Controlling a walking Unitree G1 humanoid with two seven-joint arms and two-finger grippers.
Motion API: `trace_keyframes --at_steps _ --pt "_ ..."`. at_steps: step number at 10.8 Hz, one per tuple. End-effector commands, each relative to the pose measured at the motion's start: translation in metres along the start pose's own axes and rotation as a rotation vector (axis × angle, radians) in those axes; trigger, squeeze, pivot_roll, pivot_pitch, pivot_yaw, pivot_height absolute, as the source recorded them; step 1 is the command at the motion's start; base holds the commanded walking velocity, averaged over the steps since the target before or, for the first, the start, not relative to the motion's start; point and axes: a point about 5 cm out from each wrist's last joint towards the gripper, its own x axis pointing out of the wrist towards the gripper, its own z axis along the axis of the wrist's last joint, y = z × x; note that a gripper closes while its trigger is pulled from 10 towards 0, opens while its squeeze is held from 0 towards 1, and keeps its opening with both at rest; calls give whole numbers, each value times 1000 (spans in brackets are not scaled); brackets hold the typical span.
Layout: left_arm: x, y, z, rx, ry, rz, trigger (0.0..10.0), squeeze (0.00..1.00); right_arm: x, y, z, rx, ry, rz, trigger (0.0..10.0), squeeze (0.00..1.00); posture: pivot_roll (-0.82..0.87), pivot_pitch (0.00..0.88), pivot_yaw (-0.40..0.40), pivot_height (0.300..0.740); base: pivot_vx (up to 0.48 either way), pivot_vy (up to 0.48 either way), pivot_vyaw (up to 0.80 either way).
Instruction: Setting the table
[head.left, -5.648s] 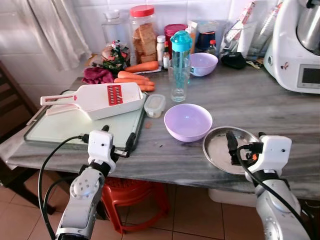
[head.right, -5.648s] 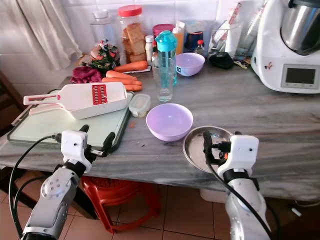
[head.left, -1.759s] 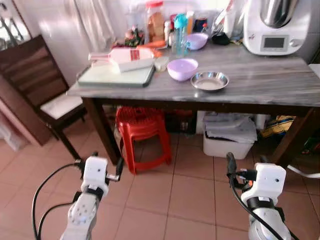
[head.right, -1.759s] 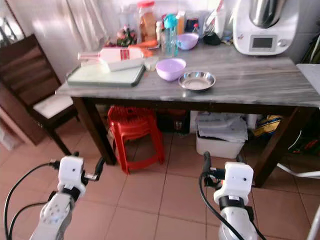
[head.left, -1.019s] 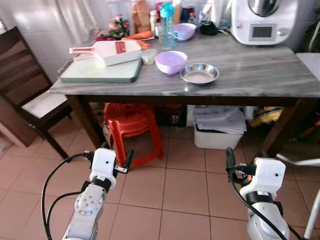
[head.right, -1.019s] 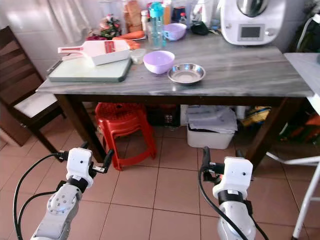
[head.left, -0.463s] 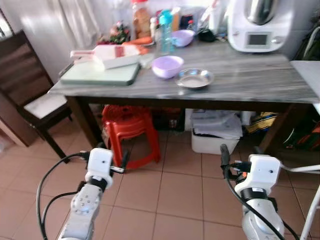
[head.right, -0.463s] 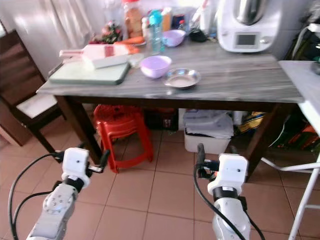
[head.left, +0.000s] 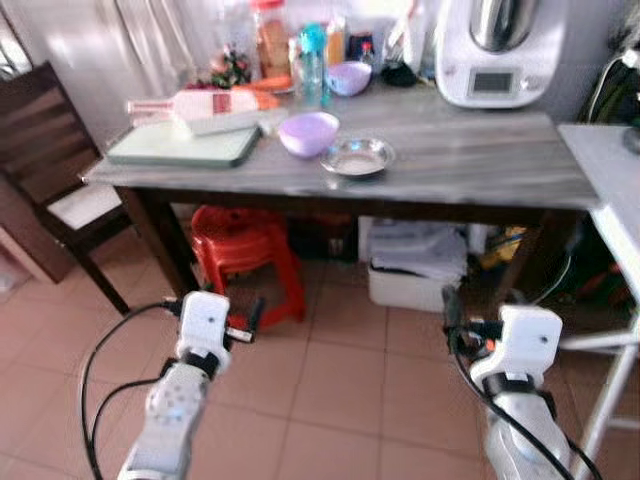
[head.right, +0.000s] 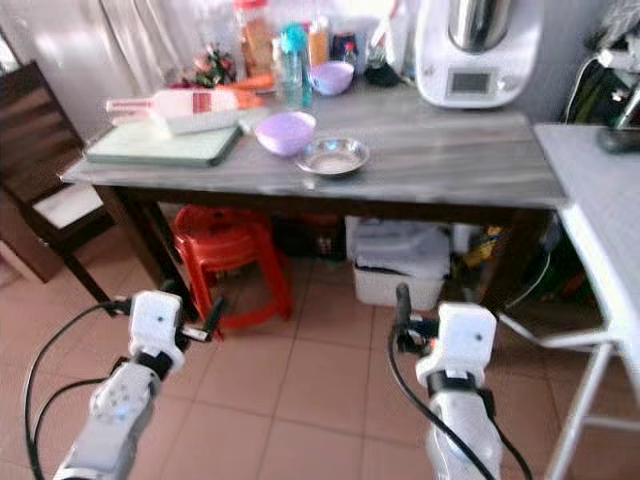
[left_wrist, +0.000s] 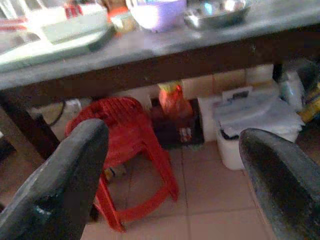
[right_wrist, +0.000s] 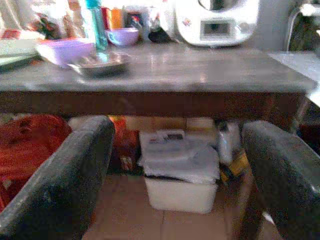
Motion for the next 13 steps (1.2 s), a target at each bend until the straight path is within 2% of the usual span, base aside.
trace_keyframes --at_steps 1,5,12,13 --pt "4 -1 8 9 -29 -9 10000 0 1 -3 4 -3 -16 -13 10000 0 8 0 101 740 0 -409 0" --pt "4 1 25 -24 -97 4 10000 0 2 1 10 49 -38 -26 10000 0 16 0 102 740 0 -406 0" --pt "3 -2 24 -15 -76 -27 10000 0 0 0 8 48 -29 -30 10000 0 27 0 108 740 0 -408 0" --pt "3 -2 25 -13 -74 -37 10000 0 -3 5 4 19 -10 4 10000 0 23 0 110 740 0 -409 0"
